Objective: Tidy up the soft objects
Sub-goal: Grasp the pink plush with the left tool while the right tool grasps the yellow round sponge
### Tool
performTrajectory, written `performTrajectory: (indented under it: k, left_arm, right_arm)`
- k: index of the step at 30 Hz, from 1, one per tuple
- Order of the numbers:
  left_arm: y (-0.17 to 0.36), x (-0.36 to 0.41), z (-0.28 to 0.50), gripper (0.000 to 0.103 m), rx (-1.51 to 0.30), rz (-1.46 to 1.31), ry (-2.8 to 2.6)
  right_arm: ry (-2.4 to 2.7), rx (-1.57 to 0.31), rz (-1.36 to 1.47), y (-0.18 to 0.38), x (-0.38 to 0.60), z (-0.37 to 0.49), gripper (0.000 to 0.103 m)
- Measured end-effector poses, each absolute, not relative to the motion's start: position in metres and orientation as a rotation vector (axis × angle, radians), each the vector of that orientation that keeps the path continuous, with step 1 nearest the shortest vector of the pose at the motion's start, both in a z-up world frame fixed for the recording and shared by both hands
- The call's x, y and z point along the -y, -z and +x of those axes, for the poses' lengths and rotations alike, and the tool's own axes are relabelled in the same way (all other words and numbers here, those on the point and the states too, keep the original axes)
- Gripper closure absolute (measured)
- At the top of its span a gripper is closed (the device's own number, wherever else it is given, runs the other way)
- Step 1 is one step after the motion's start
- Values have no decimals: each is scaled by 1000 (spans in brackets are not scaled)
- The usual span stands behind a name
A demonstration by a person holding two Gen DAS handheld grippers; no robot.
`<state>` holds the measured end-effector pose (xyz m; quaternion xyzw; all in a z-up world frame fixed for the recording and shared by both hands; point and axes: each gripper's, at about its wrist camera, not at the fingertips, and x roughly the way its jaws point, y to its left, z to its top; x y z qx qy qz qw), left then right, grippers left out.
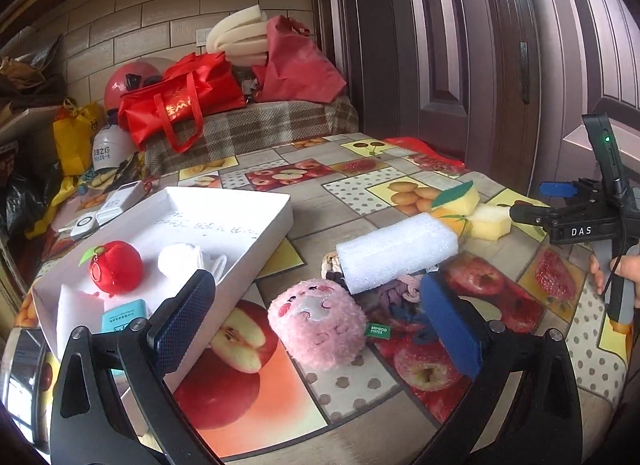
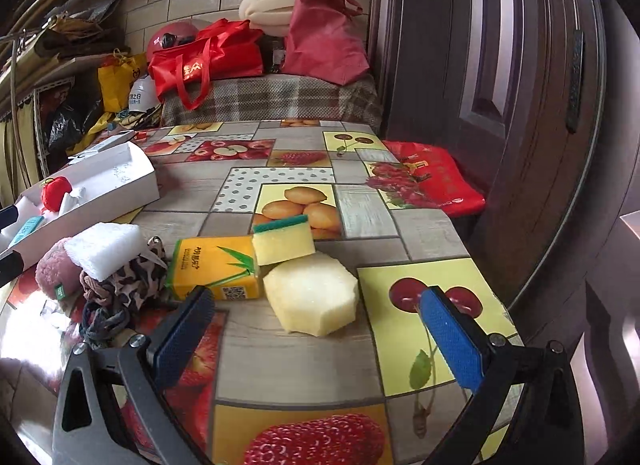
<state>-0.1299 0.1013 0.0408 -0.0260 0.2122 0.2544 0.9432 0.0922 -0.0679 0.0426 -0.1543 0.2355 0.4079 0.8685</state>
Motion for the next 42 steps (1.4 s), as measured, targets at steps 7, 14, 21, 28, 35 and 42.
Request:
performTrajectory:
  k: [7,14,21,28,35,42]
  left_arm:
    - [-29,-126,-118,0,-547,-159,-532]
    - [-17,-117,-96,0,-671,-68,-575]
    - [-8,-124,-87,3,-745,-87,-561]
    - [2,-132,-76,45,-812,-119,-527]
    - [-21,-114,-101,47,-622,-68,-527]
    - [-45,-98,-140,47,-362,4,-577]
  right_arm:
    - [-911,-651,-338,-27,59,115,0]
    - [-880,-636,-511,-16,20,119,0]
    - [-872,-679,-557,-8,9,125,2]
    - [-905,-658,-548,-12,9,120,42]
    - [-936,-541,-470,-28,27,89,46]
    - [-926,-416,-200,-55,65,60,46]
